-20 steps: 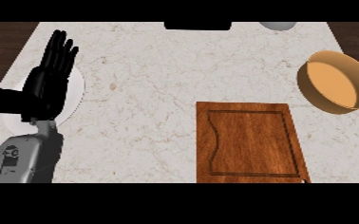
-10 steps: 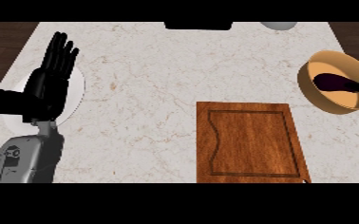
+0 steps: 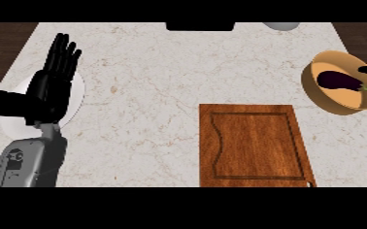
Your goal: Pick the eggplant from the cutting board and place it in the pot
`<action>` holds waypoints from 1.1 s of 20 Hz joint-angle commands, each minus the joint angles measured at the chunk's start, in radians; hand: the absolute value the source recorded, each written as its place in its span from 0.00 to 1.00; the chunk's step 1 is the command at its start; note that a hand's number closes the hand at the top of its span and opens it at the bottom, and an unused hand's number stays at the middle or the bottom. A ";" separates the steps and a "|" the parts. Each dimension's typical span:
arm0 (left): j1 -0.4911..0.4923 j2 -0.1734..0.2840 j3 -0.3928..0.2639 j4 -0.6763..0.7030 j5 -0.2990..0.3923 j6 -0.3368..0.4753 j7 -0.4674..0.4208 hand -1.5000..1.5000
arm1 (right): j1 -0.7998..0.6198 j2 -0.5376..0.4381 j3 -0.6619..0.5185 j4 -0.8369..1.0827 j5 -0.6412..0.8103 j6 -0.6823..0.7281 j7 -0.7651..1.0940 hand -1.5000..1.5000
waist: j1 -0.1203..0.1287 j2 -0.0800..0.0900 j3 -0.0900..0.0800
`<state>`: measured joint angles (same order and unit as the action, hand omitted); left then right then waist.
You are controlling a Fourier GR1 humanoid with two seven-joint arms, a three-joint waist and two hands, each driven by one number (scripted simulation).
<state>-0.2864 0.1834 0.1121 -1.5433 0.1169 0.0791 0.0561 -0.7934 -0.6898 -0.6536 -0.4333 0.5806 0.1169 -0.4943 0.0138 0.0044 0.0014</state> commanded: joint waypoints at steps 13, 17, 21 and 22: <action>0.019 -0.010 -0.010 -0.032 -0.005 -0.003 0.008 0.50 | 0.121 -0.247 -0.248 0.179 -0.277 0.201 -0.137 0.00 | 0.007 0.005 0.003; -0.032 -0.011 -0.009 -0.019 -0.019 0.022 0.028 0.50 | 0.189 -0.288 -0.271 0.217 -0.293 0.217 -0.177 0.00 | 0.011 0.011 0.005; -0.026 -0.033 -0.018 0.010 -0.013 0.013 0.000 0.50 | 0.177 -0.349 -0.291 0.236 -0.316 0.264 -0.156 0.00 | 0.018 0.015 0.006; -0.040 0.005 0.008 0.033 0.002 -0.016 -0.003 0.50 | 0.190 -0.366 -0.296 0.244 -0.321 0.282 -0.153 0.00 | 0.016 0.017 0.006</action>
<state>-0.3147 0.1736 0.1116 -1.5372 0.1138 0.0815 0.0646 -0.6274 -1.0057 -0.9310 -0.2119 0.2790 0.3547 -0.6439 0.0279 0.0175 0.0069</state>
